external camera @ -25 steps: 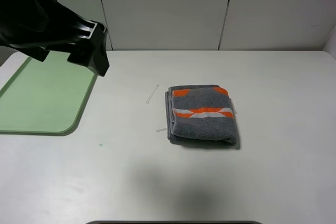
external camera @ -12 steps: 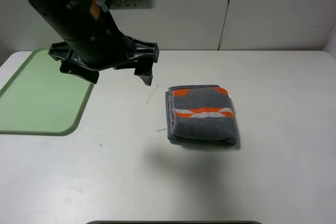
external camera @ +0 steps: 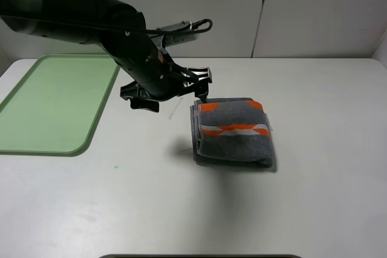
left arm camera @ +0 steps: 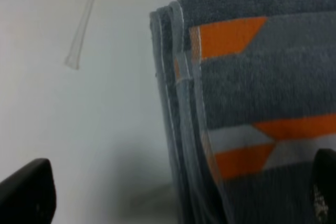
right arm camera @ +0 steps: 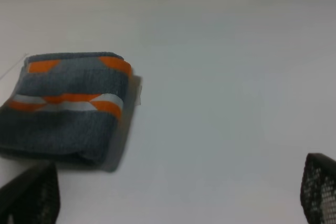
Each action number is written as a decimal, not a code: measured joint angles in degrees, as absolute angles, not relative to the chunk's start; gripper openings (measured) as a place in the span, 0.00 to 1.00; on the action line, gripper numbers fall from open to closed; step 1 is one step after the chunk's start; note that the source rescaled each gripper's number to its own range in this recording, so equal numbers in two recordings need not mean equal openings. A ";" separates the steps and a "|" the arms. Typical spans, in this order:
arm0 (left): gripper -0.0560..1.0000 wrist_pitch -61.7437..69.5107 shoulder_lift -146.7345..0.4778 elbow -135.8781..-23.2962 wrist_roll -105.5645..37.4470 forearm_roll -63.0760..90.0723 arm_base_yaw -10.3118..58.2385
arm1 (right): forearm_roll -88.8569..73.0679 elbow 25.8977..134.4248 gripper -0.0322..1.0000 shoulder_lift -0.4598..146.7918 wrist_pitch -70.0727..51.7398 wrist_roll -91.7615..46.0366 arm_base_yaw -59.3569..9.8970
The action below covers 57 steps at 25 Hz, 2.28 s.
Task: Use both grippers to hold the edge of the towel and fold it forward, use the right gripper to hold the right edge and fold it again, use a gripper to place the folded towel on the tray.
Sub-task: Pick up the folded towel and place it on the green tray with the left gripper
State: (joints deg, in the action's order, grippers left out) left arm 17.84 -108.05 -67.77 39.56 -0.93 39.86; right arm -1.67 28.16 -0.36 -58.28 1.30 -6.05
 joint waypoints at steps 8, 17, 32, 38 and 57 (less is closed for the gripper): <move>0.97 12.35 -114.25 -67.80 39.25 5.92 39.80 | -1.67 28.16 1.00 -0.36 -58.28 1.30 -6.05; 0.97 6.01 -118.71 -67.80 38.36 8.33 39.80 | -1.67 28.16 1.00 -0.36 -58.28 1.30 -6.05; 0.96 4.26 -124.75 -74.59 33.75 9.49 40.07 | -1.67 28.16 1.00 -0.36 -58.33 1.30 -6.05; 0.96 3.18 -126.40 -76.71 33.33 9.44 41.14 | -1.67 28.16 1.00 -0.36 -58.33 1.30 -6.05; 0.49 6.33 -127.83 -77.14 30.65 9.09 41.81 | -1.67 28.16 1.00 -0.36 -58.28 1.30 -6.05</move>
State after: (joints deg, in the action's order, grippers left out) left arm 6.33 -127.83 -77.14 30.65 9.09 41.81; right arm -1.67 28.16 -0.36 -58.28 1.30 -6.05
